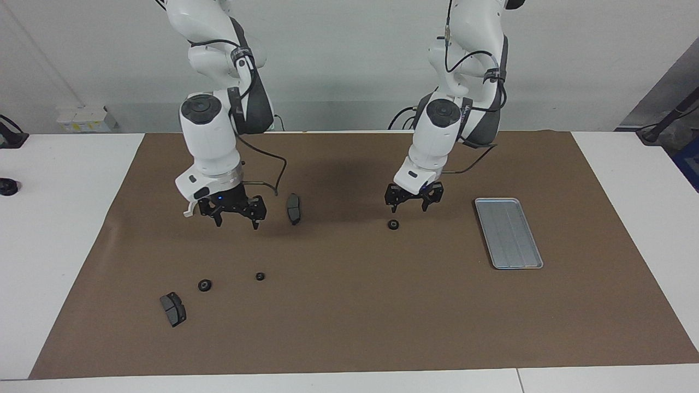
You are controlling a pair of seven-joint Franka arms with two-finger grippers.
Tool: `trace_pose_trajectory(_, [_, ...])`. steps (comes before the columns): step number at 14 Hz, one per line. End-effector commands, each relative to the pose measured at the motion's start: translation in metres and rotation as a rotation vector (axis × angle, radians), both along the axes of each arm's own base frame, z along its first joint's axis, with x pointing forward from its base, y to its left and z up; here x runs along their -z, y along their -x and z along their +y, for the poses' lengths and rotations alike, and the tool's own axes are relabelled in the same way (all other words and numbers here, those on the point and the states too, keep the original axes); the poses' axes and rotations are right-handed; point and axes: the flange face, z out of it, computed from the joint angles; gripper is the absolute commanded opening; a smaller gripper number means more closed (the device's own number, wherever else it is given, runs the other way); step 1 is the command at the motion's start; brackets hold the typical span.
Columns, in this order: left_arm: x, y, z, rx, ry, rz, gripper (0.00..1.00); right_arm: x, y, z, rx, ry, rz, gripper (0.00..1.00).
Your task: Pick bearing gear from pile to tray
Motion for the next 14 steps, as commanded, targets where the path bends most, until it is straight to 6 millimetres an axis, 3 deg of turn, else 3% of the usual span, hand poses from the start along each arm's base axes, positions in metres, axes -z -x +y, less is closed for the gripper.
trace_pose_trajectory(1, [0.029, 0.005, -0.023, -0.013, 0.013, -0.012, 0.87, 0.012, -0.014, -0.035, -0.054, -0.013, -0.003, 1.00])
trace_pose_trajectory(2, [0.040, 0.005, -0.027, -0.009, 0.015, -0.016, 0.86, 0.014, -0.023, -0.044, -0.060, -0.012, -0.013, 1.00])
trace_pose_trajectory(5, [0.049, 0.002, -0.023, 0.009, 0.017, -0.028, 0.79, 0.035, -0.058, -0.071, -0.073, -0.008, -0.042, 1.00])
trace_pose_trajectory(8, [0.060, 0.007, -0.018, 0.024, 0.007, -0.016, 0.73, 0.058, -0.090, -0.084, -0.056, -0.014, -0.046, 1.00])
trace_pose_trajectory(11, [0.065, 0.008, -0.016, 0.053, 0.011, -0.030, 0.69, 0.095, -0.102, -0.094, -0.041, -0.019, -0.030, 1.00])
trace_pose_trajectory(12, [0.070, 0.010, -0.015, 0.059, 0.012, -0.033, 0.69, 0.100, -0.106, -0.094, -0.041, -0.020, -0.047, 0.98])
trace_pose_trajectory(14, [0.074, 0.013, -0.013, 0.074, 0.011, -0.035, 0.65, 0.116, -0.107, -0.093, -0.042, -0.023, -0.044, 0.81])
